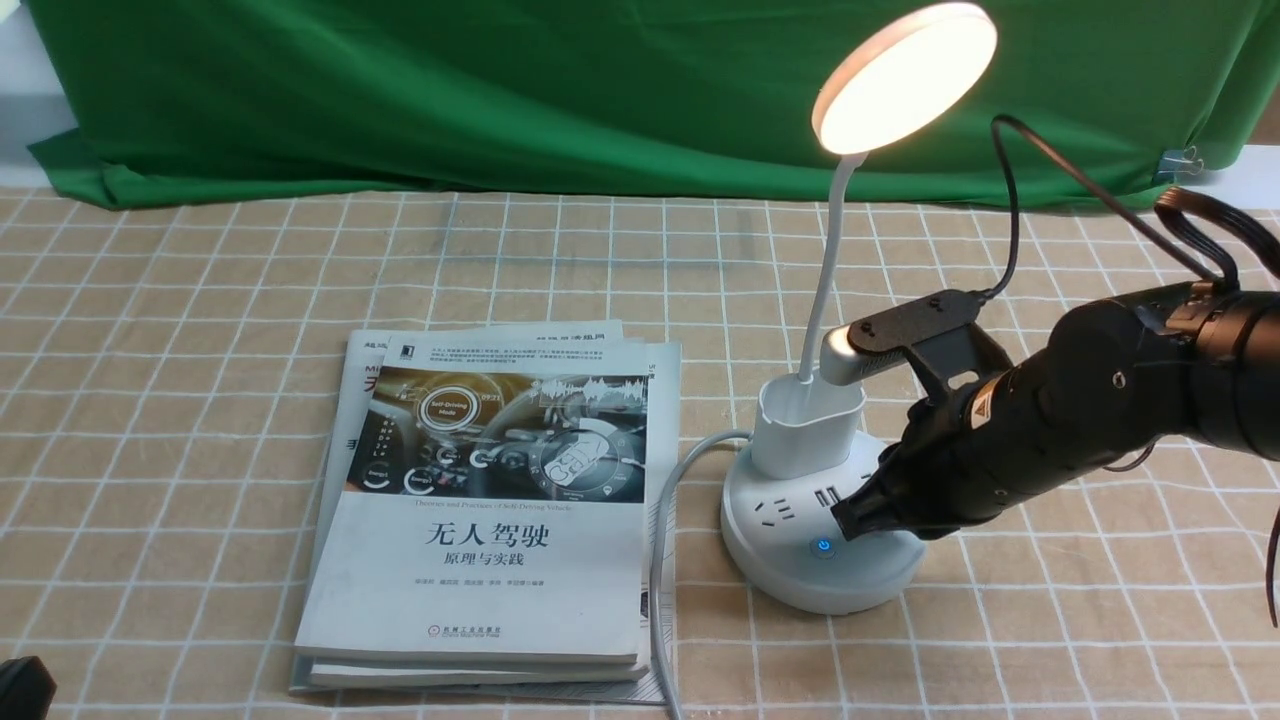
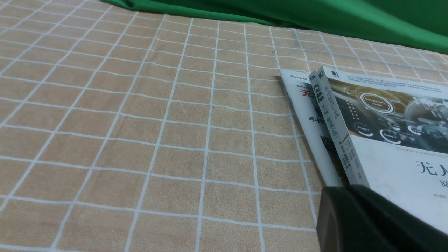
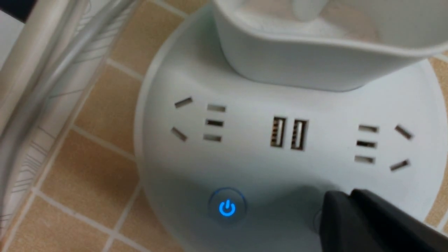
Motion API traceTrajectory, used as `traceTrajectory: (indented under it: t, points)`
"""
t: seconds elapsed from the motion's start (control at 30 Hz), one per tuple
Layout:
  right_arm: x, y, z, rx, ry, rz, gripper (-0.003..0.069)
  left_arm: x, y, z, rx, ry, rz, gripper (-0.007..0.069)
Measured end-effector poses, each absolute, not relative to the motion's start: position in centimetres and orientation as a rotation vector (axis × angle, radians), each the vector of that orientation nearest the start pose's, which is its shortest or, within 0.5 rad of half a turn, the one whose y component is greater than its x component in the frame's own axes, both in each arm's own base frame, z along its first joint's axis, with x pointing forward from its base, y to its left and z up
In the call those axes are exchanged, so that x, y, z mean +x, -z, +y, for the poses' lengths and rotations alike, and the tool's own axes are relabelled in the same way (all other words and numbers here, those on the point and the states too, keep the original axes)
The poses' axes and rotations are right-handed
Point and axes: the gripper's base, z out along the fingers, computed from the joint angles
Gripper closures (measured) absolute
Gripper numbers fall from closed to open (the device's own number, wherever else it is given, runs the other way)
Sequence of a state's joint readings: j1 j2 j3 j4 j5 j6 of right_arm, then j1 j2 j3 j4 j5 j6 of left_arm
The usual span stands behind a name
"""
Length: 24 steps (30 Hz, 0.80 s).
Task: Turn off the desk lamp on the light coffee tablecloth by hand.
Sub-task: 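Press the power button on the lamp base to turn the lamp off with the right gripper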
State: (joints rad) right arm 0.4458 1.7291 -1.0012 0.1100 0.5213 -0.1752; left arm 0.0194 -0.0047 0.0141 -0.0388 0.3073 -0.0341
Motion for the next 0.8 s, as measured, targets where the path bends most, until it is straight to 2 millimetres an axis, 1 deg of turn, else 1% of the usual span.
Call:
traceTrajectory:
  t: [0.1, 0.33, 0.43, 0.47, 0.5, 0.57, 0.63, 0.73, 0.8]
  points:
    - [30.0, -17.4, 14.9, -0.723, -0.181, 2.662, 0.062, 5.4, -18.1, 0.0, -0.073, 0.047, 1.799, 0.0621]
    - [30.1, -17.4, 15.0, -0.691, -0.194, 2.661, 0.062, 5.4, -18.1, 0.0, -0.073, 0.047, 1.799, 0.0621]
    - [29.9, -18.0, 14.9, -0.686, -0.198, 2.652, 0.062, 5.4, -18.1, 0.0, -0.073, 0.047, 1.799, 0.0621]
    - [29.7, -18.5, 14.8, -0.685, -0.201, 2.644, 0.062, 5.4, -18.1, 0.0, -0.073, 0.047, 1.799, 0.0621]
    - [29.7, -18.6, 14.8, -0.685, -0.201, 2.643, 0.062, 5.4, -18.1, 0.0, -0.073, 0.047, 1.799, 0.0621]
    - [29.4, -19.7, 14.7, -0.679, -0.209, 2.614, 0.062, 5.4, -18.1, 0.0, -0.073, 0.047, 1.799, 0.0621]
    - [29.3, -20.1, 14.7, -0.677, -0.212, 2.607, 0.062, 5.4, -18.1, 0.0, -0.073, 0.047, 1.799, 0.0621]
    - [29.3, -19.8, 14.7, -0.681, -0.21, 2.622, 0.0621, 5.4, -18.1, 0.0, -0.073, 0.047, 1.799, 0.0621]
    - [29.4, -19.0, 14.7, -0.686, -0.205, 2.647, 0.0621, 5.4, -18.1, 0.0, -0.073, 0.047, 1.799, 0.0621]
